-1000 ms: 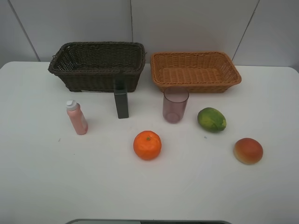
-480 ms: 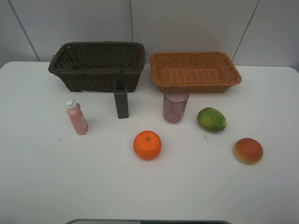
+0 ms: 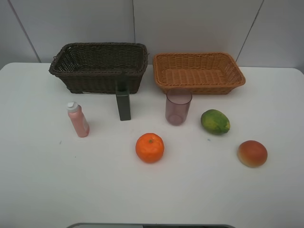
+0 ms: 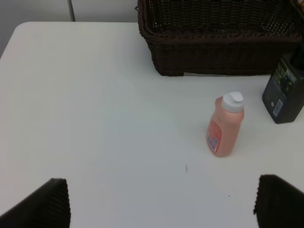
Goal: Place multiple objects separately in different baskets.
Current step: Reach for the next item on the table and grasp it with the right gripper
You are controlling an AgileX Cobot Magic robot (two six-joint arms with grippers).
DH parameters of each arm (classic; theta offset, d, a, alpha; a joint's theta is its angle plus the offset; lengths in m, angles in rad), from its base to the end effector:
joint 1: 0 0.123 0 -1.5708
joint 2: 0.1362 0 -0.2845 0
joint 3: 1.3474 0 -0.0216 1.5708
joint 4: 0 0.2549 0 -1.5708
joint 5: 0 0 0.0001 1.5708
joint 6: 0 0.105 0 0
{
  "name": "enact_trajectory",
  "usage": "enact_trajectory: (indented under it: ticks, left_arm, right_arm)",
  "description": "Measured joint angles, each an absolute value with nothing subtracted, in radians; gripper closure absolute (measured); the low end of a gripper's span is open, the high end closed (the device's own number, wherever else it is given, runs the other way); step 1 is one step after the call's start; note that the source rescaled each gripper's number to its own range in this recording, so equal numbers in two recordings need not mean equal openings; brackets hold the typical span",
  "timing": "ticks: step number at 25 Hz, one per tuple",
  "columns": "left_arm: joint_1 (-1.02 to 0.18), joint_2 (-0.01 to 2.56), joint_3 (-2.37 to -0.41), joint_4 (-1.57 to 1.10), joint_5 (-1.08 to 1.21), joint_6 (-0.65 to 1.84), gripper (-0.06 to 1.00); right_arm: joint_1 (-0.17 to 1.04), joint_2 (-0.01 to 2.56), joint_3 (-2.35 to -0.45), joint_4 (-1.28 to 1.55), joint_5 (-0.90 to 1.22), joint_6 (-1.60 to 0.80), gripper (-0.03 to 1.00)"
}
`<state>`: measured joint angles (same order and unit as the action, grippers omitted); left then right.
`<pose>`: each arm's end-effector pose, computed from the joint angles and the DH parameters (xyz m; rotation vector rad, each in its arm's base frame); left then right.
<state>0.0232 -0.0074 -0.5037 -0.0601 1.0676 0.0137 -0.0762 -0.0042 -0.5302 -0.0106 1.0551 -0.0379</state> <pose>0.0099 -0.0053 0.2735 -0.0063 2.0390 -0.0487 0.0078 -0.0016 0.2822 0.0391 2.0049 -0.0857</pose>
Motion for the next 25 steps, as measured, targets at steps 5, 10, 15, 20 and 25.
enact_trajectory:
  ticks: [5, 10, 15, 20, 25]
  left_arm:
    - [0.023, -0.007, -0.504, -0.06, 1.068, 0.014, -0.06]
    - [0.023, -0.007, -0.504, -0.06, 1.068, 0.014, -0.06]
    - [0.023, -0.007, -0.504, -0.06, 1.068, 0.014, -0.06]
    - [0.023, -0.007, -0.504, -0.06, 1.068, 0.014, -0.06]
    - [0.023, -0.007, -0.504, -0.06, 1.068, 0.014, -0.06]
  right_arm:
    - [-0.076, -0.004, -0.53, -0.011, 1.055, -0.038, -0.03]
    - [-0.076, -0.004, -0.53, -0.011, 1.055, -0.038, -0.03]
    - [-0.076, -0.004, -0.53, -0.011, 1.055, -0.038, -0.03]
    - [-0.076, -0.004, -0.53, -0.011, 1.055, -0.038, -0.03]
    - [-0.076, 0.01, -0.53, -0.011, 1.055, -0.038, -0.03]
